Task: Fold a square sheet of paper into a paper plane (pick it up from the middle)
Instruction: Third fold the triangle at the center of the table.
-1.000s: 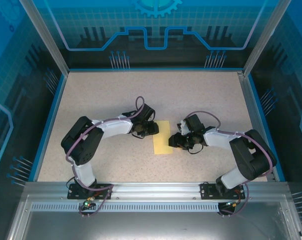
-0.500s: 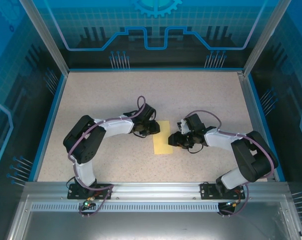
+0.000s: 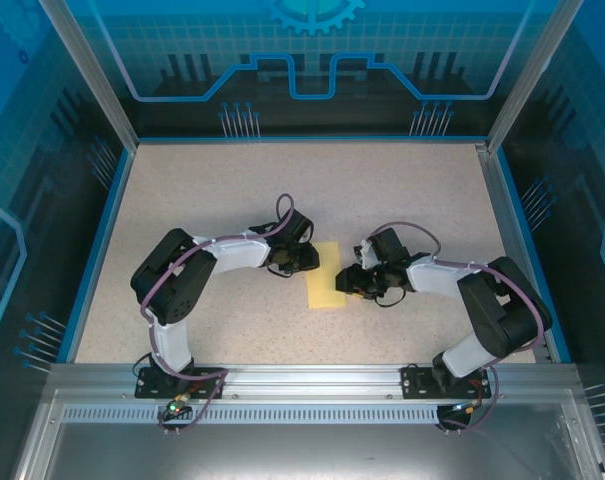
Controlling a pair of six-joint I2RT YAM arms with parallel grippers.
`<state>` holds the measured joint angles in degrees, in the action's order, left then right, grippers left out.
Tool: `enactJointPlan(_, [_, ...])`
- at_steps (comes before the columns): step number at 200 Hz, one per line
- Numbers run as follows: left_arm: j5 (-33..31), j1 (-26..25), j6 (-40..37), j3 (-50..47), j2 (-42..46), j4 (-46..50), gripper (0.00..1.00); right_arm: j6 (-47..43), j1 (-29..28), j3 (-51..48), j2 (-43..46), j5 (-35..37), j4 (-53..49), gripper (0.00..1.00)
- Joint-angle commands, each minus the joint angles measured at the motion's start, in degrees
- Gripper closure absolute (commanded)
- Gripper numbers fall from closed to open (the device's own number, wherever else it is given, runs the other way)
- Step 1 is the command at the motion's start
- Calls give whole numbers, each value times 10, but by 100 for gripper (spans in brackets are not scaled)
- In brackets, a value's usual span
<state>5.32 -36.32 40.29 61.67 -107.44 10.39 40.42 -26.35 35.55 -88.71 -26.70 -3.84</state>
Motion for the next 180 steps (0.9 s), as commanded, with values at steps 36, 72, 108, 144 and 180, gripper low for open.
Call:
enactJointPlan(36, [-6,4,-13,6,-13,17,73,14,0,-4,-8,-30,27,56])
enactJointPlan(72, [-7,4,-13,6,-11,18,73,15,2,1,-10,-32,32,55])
enactJointPlan(108, [-6,3,-15,7,-9,22,73,24,7,8,-20,-25,26,54])
enactJointPlan(144, [-6,3,-15,7,-8,25,73,65,12,-1,-19,-13,25,54])
enactJointPlan(180, [-6,3,-14,6,-8,22,73,87,14,-12,-21,-19,53,55])
